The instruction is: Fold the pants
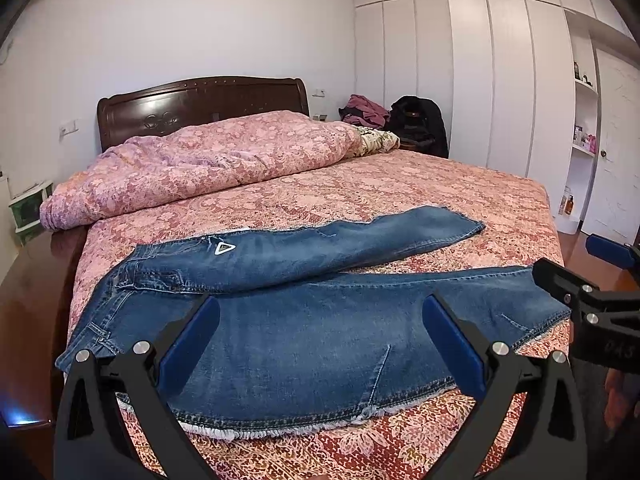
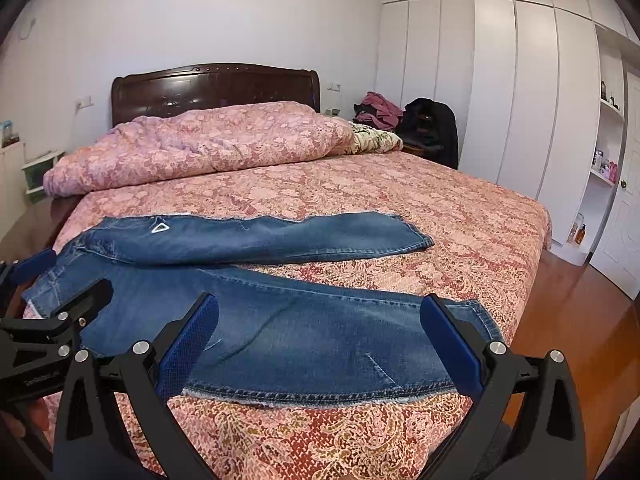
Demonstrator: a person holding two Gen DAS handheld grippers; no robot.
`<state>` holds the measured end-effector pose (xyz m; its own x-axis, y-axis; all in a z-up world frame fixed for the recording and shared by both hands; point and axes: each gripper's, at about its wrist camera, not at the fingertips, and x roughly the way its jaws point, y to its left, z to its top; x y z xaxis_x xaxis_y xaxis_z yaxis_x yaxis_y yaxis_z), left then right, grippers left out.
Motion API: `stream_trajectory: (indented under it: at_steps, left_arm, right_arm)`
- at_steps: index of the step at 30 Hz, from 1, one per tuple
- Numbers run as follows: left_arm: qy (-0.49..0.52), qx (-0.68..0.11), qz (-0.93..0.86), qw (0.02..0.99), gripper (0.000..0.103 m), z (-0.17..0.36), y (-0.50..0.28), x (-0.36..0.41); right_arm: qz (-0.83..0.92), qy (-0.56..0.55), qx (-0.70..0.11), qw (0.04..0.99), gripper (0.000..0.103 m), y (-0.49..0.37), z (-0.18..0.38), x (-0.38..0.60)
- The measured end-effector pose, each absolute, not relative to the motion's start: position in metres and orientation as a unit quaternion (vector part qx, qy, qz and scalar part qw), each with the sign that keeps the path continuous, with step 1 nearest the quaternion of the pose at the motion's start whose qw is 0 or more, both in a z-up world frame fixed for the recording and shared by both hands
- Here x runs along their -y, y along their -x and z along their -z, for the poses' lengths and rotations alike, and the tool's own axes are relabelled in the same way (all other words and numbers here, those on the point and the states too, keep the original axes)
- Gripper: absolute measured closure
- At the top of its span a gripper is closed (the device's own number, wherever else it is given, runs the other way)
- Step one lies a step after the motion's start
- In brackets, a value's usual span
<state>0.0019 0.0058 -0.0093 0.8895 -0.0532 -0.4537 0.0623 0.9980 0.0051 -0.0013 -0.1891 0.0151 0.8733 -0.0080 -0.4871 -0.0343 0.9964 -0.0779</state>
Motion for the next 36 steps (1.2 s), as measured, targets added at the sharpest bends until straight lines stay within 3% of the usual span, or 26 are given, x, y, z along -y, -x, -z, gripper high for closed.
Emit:
stream_trajectory:
  at_steps: [26,36]
  left_arm:
    - [-0.006,-0.256,0.031,0.966,0.002,0.019,-0.010,-0.013]
    - [0.021,-0.330,0.064,0.942,0.002,0.021,-0.050,-0.059]
  right_arm:
    - [-0.010,0.029,-0.278,0.960,0.003,-0.009,-0.004,0.191]
    - [-0.021,0.008,-0.332,0.943,0.003,-0.029,0.018,0.192]
